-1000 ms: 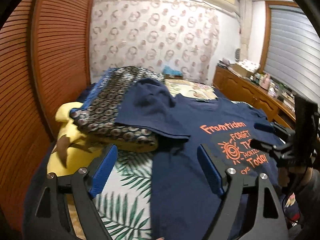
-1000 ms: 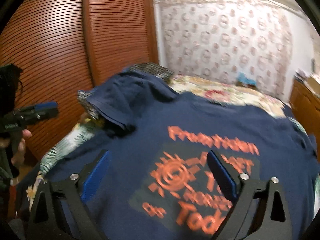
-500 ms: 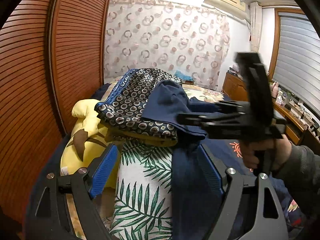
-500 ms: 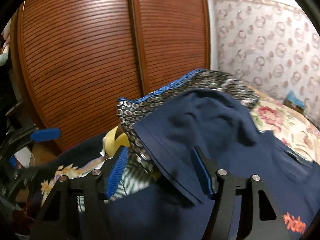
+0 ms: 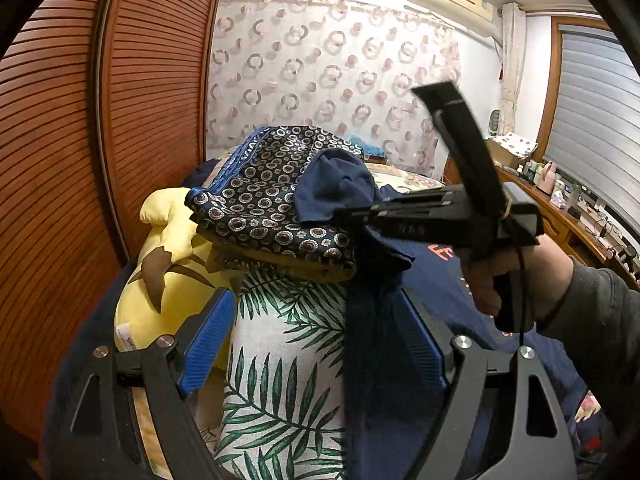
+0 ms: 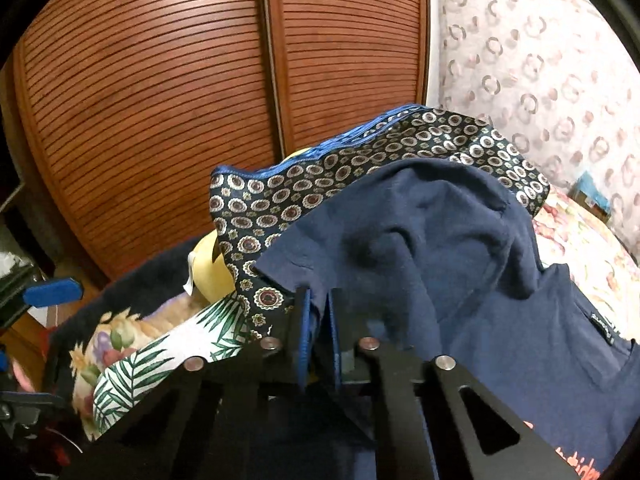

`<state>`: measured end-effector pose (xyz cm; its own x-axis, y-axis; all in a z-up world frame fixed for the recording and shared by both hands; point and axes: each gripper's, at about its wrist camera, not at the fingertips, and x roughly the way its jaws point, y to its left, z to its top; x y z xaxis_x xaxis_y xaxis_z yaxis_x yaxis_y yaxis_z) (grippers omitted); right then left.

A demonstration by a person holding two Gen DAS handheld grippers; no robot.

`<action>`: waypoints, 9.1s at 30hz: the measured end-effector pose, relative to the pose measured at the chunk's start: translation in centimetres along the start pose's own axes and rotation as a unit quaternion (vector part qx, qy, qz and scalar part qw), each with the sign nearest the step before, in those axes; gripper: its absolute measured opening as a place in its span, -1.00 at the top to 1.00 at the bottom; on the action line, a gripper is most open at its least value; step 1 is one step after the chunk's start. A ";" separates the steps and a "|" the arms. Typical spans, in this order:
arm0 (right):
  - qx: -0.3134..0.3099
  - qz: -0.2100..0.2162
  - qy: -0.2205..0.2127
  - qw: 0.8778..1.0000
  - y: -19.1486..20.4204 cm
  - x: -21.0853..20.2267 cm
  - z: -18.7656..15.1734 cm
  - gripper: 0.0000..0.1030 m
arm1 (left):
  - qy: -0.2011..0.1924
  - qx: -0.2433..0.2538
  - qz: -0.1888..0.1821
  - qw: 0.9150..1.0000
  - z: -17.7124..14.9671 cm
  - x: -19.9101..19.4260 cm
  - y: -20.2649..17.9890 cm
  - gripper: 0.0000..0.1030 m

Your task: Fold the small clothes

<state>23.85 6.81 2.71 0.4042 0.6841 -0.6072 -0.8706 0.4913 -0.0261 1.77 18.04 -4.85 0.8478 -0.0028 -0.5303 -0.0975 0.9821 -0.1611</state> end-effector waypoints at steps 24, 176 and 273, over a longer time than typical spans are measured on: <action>0.174 -0.163 -0.002 0.971 -13.3 -4.7 -5.2 -0.15 | 0.026 0.020 -0.022 0.999 -0.4 2.9 -3.4 -0.60; 0.102 -0.156 0.063 0.980 -8.7 -13.5 -12.1 0.90 | 0.051 0.062 -0.110 0.991 1.6 9.3 -14.7 -0.99; 0.182 -0.210 -0.053 0.959 -16.8 -17.9 -9.2 0.79 | 0.034 0.135 -0.149 0.979 12.6 9.1 -13.8 0.92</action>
<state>28.64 -18.61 6.67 0.7415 0.4253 -0.5190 -0.4761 0.8785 0.0397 17.43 6.85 3.04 0.7801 -0.2994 -0.5494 0.2973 0.9500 -0.0955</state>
